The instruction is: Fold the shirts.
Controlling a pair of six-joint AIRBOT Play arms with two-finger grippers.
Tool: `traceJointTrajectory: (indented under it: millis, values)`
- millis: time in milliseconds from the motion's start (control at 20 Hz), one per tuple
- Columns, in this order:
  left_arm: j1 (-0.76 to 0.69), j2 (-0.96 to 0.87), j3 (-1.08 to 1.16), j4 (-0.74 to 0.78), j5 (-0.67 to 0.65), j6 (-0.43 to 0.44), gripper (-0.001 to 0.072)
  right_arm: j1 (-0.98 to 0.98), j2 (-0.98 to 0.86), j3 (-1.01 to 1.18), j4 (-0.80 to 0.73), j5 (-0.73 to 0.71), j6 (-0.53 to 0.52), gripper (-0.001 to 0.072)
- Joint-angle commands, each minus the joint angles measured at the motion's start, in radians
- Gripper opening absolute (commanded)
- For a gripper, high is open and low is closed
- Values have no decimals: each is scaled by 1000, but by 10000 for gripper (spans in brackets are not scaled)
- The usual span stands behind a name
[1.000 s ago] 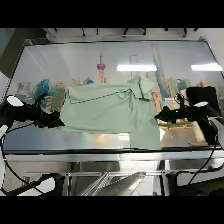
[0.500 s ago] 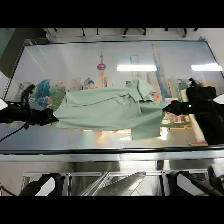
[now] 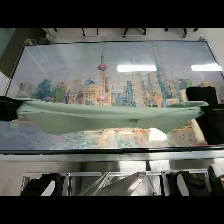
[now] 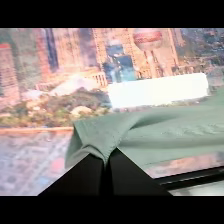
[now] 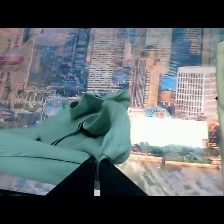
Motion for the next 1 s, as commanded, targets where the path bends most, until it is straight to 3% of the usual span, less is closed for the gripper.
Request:
traceJointTrajectory:
  millis: [0, 200, 300, 450, 650, 750, 950]
  values:
    - [-257, -6, 304, 348, -138, -63, 16, 12, 23, 241, -107, 163, 50, 33]
    - [-600, -114, 691, 644, -237, -125, 15, 14, -68, 588, -131, 169, 58, 33]
    - [-705, -141, 758, 736, -238, -126, 15, 14, -144, 776, -135, 170, 61, 33]
    - [-726, -120, 624, 782, -217, -124, 15, 13, -218, 864, -167, 174, 69, 33]
    - [-677, -100, 292, 910, -87, -103, 14, 13, -301, 717, -237, 96, 53, 33]
    - [-493, -172, 219, 729, -6, -80, 14, 19, -413, 695, -206, 109, 76, 34]
    - [101, -346, 83, 23, 228, 14, 14, 113, -674, 689, -198, 97, 76, 34]
